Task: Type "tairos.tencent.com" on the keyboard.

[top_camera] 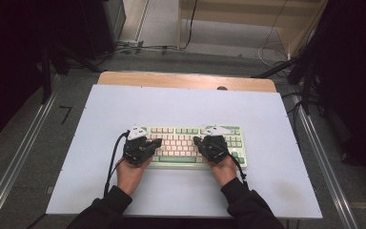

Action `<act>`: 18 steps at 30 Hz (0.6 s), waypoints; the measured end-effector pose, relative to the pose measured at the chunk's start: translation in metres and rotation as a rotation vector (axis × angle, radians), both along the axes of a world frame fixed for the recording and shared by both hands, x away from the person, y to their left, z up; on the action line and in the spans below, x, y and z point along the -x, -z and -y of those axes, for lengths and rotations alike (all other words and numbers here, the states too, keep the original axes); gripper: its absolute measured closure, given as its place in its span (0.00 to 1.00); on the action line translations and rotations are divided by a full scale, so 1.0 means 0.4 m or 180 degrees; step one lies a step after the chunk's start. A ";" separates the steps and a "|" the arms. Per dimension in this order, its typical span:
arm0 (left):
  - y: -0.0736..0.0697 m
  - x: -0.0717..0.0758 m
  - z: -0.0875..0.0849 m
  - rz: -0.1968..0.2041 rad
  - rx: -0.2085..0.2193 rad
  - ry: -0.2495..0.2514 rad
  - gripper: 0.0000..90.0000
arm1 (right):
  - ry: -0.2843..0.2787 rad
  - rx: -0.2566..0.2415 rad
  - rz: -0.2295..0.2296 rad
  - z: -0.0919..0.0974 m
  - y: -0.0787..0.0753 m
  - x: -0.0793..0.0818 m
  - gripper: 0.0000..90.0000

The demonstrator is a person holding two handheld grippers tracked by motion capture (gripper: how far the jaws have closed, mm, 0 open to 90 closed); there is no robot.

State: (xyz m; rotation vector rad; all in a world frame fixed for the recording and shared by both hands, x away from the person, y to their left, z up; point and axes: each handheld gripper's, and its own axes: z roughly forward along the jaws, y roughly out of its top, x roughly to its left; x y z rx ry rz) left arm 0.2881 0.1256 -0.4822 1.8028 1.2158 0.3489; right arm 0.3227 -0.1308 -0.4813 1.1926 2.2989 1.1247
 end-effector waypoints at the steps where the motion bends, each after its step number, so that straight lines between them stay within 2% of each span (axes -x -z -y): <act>1: 0.000 0.000 0.000 0.0000 -0.0001 0.0000 1.00 | 0.0002 0.0000 0.0002 0.000 0.000 0.000 0.97; 18: 0.001 0.000 0.002 -0.0009 -0.0001 0.0010 1.00 | -0.0012 0.0008 0.0007 -0.003 0.001 0.000 0.97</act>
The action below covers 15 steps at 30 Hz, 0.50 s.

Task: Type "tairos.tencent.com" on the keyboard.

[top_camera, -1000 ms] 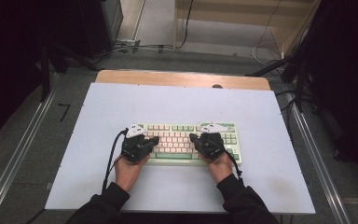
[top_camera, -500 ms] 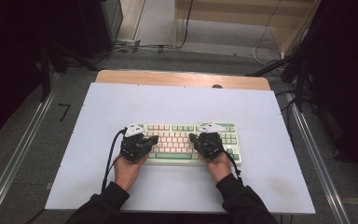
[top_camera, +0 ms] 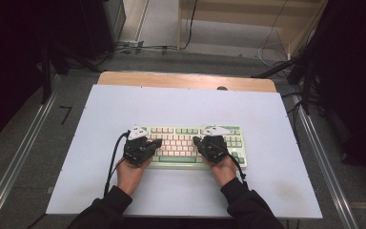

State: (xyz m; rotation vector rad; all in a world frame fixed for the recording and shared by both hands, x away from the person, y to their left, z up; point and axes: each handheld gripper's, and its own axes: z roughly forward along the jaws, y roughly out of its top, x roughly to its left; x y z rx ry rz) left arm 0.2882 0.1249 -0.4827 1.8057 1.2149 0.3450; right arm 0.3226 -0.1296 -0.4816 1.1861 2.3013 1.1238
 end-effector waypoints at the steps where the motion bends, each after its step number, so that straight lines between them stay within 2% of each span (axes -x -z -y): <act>1: 0.000 0.000 0.000 0.0003 -0.0002 0.0000 1.00 | -0.0001 0.0001 -0.0001 0.000 0.000 0.000 0.97; 15: 0.000 0.000 0.001 -0.0005 -0.0002 0.0008 1.00 | 0.0004 0.0018 -0.0012 -0.001 0.003 -0.003 0.97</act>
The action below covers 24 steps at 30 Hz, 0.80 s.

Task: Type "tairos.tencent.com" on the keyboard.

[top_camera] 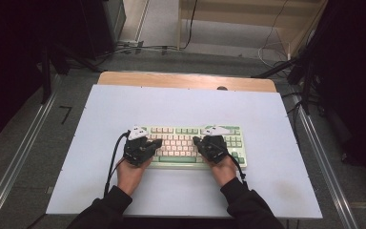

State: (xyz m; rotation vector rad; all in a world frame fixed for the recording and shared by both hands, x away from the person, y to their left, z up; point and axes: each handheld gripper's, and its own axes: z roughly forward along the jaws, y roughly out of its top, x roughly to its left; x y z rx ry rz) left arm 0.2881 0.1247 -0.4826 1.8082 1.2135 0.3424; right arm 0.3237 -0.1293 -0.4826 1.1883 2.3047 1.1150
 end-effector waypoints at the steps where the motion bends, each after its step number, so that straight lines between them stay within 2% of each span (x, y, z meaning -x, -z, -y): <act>1: 0.000 0.000 0.000 -0.0001 -0.0001 0.0000 1.00 | 0.0006 0.0003 -0.0006 -0.001 0.001 0.000 0.97; 14: 0.000 0.000 0.001 -0.0007 -0.0004 0.0010 1.00 | 0.0019 0.0066 -0.0031 -0.003 0.007 -0.006 0.97; 18: 0.000 0.001 0.002 -0.0007 -0.0010 0.0015 1.00 | 0.0022 0.0113 -0.0085 -0.004 0.011 -0.009 0.97; 22: 0.000 0.001 0.002 -0.0008 -0.0005 0.0014 1.00 | 0.0023 0.0102 -0.0103 -0.003 0.008 -0.008 0.97; 24: 0.000 0.000 0.001 -0.0003 -0.0005 0.0009 1.00 | 0.0024 0.0065 -0.0060 -0.001 0.000 -0.006 0.97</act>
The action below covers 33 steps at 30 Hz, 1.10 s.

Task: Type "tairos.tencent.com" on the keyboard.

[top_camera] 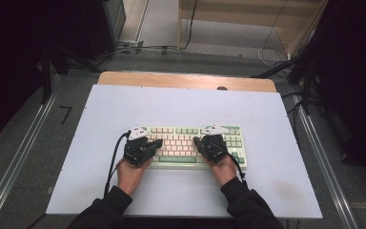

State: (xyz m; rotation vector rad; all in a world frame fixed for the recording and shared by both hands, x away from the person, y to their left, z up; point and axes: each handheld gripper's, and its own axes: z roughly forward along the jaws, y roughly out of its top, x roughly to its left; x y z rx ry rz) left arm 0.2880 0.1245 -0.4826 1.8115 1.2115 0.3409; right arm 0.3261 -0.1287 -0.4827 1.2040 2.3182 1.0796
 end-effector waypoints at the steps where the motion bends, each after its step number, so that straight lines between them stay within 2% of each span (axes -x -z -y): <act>1: 0.000 0.000 -0.001 0.0003 0.0006 -0.0010 1.00 | -0.0007 -0.0007 0.0013 0.001 -0.004 0.001 0.97; 9: -0.001 -0.001 -0.004 0.0010 0.0000 -0.0023 1.00 | -0.0038 -0.0110 0.0037 0.007 -0.022 0.011 0.97; 19: -0.003 -0.001 -0.012 0.0020 -0.0005 -0.0058 1.00 | -0.0174 -0.0140 0.0005 -0.001 -0.022 0.037 0.97; 33: -0.003 -0.001 -0.013 0.0022 0.0000 -0.0071 1.00 | -0.0329 -0.0083 -0.0047 -0.021 -0.004 0.061 0.97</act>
